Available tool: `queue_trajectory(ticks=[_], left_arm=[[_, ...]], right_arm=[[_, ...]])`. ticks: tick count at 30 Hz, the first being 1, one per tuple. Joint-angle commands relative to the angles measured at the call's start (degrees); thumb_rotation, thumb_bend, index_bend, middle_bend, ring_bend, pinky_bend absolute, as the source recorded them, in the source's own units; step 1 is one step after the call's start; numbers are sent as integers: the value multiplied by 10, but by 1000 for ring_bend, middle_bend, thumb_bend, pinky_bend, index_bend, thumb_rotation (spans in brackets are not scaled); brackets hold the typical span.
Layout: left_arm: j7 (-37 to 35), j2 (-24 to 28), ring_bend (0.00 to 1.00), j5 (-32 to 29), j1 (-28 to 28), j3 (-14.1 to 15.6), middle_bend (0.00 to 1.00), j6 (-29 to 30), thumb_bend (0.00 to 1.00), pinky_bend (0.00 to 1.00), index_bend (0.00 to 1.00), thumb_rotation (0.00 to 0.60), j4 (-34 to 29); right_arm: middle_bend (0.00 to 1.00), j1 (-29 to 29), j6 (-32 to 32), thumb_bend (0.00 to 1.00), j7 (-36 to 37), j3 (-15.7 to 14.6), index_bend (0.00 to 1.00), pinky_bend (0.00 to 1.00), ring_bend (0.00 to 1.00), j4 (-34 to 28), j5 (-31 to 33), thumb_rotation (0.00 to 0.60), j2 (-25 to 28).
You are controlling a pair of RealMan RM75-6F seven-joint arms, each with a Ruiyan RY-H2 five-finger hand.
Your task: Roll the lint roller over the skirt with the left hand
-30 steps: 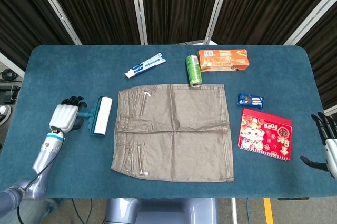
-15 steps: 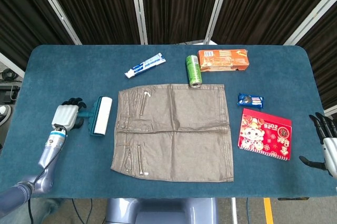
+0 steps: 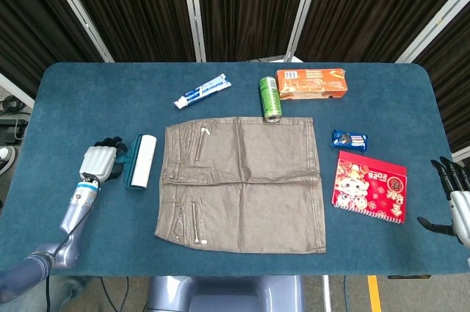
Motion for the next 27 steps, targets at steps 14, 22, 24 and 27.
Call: queue_trajectory(ticks=[14,22,24,27], left_arm=[[10,2,339,-2,0,3,402,1,590,402,575,600,0],[35,48,363,23,-8,3,418,26,756,426,597,600,-53],[55,65,365,19,-16,1,419,17,802,428,602,600,-78],[109,97,365,2,-38,-9,419,-5,836,429,604,600,-127]], right_arm=[[0,0,0,0,4,-1,0,0,0,-2,-1,600,2],[0,-1,1,0,7,-1,0,0,0,-4,-3,600,4],[0,-1,1,0,7,-1,0,0,0,-5,-3,600,5],[0,0,0,0,6,-1,0,0,0,-4,-2,600,5]])
